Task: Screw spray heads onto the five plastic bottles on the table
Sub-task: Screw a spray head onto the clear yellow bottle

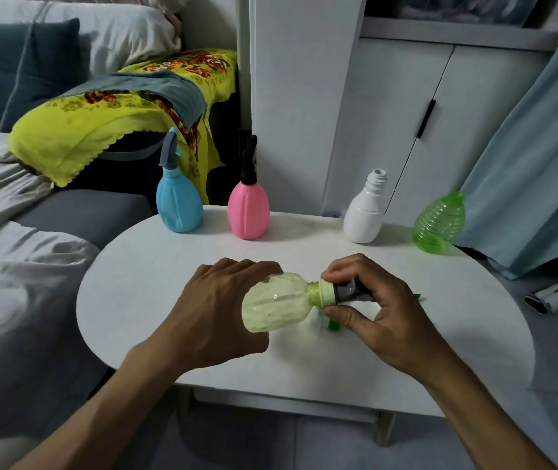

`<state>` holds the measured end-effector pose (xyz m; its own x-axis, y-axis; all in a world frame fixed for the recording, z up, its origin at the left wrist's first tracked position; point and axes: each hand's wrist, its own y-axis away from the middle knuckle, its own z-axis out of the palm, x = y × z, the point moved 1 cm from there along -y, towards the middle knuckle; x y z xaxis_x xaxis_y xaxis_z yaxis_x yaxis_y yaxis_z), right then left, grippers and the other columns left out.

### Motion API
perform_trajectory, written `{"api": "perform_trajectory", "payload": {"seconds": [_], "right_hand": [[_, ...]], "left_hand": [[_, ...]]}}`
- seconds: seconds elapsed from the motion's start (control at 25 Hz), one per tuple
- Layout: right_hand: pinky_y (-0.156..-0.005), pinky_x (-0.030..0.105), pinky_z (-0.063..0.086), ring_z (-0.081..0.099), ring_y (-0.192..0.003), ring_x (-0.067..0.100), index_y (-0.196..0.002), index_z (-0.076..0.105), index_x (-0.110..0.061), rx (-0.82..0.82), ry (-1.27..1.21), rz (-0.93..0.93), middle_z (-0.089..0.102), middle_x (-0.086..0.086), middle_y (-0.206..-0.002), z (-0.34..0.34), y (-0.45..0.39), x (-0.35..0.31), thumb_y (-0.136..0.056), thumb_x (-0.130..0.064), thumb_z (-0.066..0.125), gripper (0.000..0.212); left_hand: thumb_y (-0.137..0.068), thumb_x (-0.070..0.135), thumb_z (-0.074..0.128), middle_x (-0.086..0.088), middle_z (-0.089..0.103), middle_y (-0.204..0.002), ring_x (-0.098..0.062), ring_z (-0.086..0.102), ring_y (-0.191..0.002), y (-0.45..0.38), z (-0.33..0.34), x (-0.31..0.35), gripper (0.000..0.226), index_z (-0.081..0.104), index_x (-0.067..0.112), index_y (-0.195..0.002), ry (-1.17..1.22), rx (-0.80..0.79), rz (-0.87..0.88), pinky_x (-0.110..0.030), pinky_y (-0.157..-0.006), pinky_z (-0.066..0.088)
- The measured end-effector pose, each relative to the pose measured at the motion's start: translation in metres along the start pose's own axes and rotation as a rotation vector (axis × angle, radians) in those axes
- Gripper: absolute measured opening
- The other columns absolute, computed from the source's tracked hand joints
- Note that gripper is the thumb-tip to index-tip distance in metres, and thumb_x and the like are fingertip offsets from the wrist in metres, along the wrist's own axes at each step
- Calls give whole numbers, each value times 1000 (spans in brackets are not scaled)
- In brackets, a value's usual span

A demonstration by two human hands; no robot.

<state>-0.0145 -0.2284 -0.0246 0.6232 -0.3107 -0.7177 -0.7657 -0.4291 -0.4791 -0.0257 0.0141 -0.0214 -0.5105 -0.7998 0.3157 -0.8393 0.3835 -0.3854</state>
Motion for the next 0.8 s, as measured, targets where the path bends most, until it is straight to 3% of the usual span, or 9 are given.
{"api": "perform_trajectory", "payload": {"seconds": [0.28,0.4,0.48,0.56,0.8], "right_hand": [[-88,33,57,69,-99,20,-103,61,-21,5,-137,94,69,-5,-106,-2,-1,1,-80,-5,78,32],[-89,29,55,68,-104,20,-102,62,-20,-38,-171,83,69,-5,-110,-3,-1,0,-79,-4,78,32],[-89,24,53,67,-106,19,-101,62,-20,-61,-207,80,69,-7,-111,-3,-1,-1,-79,-1,78,33],[-90,24,53,67,-106,19,-100,62,-21,-66,-202,75,69,-7,-111,-5,-1,-1,-78,0,78,35],[-87,32,57,70,-98,19,-99,64,-20,0,-165,127,72,-5,-104,2,-1,3,-77,-3,80,33]], "left_hand": [[-51,48,76,13,68,-106,-16,61,-90,-1,-3,0,81,53,32,-128,-3,-36,-19,-29,-77,45],[-52,51,79,30,59,-106,0,59,-95,-2,-9,-4,87,50,38,-133,187,-224,-132,-23,-82,50],[-53,51,81,29,61,-107,7,58,-96,-3,-11,-9,84,49,42,-131,310,-419,-195,-20,-81,53],[-54,51,81,24,64,-105,6,58,-95,-2,-13,-7,79,51,42,-126,331,-466,-199,-20,-78,54],[-52,44,80,4,70,-106,-24,62,-89,3,-9,6,80,58,24,-127,-193,-19,44,-37,-76,47]]}}
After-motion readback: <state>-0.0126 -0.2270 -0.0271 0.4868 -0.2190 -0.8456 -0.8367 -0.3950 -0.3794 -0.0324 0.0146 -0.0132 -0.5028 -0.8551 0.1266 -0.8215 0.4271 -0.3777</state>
